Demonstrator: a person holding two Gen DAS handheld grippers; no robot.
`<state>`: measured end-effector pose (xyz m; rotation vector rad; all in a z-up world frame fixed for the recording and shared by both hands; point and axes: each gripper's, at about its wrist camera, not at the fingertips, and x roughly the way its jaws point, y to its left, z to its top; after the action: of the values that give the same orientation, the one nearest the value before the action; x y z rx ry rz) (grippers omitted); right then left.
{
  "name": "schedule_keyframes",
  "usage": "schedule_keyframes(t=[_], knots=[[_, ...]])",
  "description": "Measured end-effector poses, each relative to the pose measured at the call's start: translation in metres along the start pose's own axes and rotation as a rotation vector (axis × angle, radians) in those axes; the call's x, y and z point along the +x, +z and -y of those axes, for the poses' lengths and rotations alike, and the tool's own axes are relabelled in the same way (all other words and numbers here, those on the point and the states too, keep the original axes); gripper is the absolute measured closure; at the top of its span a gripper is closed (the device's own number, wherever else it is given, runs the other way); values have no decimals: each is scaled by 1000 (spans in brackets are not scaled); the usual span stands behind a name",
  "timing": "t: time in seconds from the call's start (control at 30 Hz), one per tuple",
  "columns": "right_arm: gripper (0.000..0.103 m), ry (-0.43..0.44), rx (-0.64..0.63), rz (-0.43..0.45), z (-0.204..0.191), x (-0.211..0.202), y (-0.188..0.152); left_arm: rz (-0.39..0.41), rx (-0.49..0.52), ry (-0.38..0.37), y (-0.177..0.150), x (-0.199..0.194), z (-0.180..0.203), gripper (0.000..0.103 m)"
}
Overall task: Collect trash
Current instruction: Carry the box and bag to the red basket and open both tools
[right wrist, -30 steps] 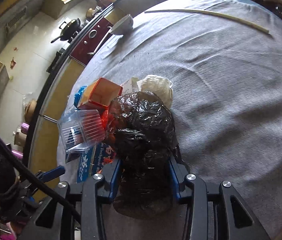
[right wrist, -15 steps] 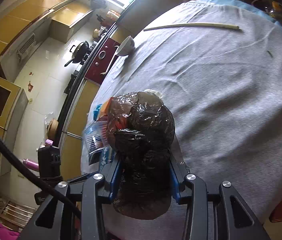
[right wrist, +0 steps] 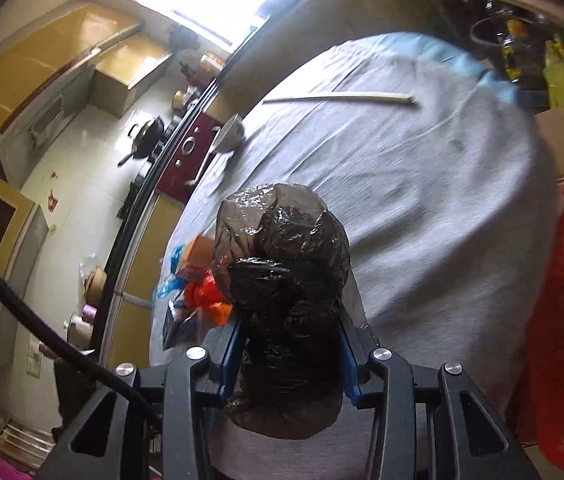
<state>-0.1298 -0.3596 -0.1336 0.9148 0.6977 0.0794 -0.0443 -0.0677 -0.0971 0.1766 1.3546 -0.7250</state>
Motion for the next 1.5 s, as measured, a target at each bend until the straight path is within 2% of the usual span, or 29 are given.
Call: schedule_keyframes(t=[0.13,0.37,0.5,0.63,0.77,0.9,0.97,1.1,1.17,1.3,1.5], knots=[[59,-20,17,56,13,-22,2,68,68,3,6,-21,20,47],[59,-121,83,197,56,-80,10,99,275,-4,28,-28,81,47],[59,-213,134,281,86,-122,6,80,421,-52,51,-3,143,47],[59,-265,211,341,120,-158,-7,52,568,-114,61,24,212,47],[57,-284,292,373,151,-183,-20,16,671,-150,68,54,267,47],[56,-290,339,384,170,-194,-30,-11,730,-154,65,72,304,46],[51,-298,360,383,176,-198,-33,-19,742,-146,66,81,315,42],[48,-289,409,386,183,-201,-36,-7,735,-99,67,88,317,39],[48,-287,401,395,180,-202,-36,-1,719,-108,66,79,305,38],[48,-278,364,409,169,-201,-32,36,682,-74,66,65,279,37],[48,-244,280,389,136,-186,-22,97,573,15,53,31,205,34]])
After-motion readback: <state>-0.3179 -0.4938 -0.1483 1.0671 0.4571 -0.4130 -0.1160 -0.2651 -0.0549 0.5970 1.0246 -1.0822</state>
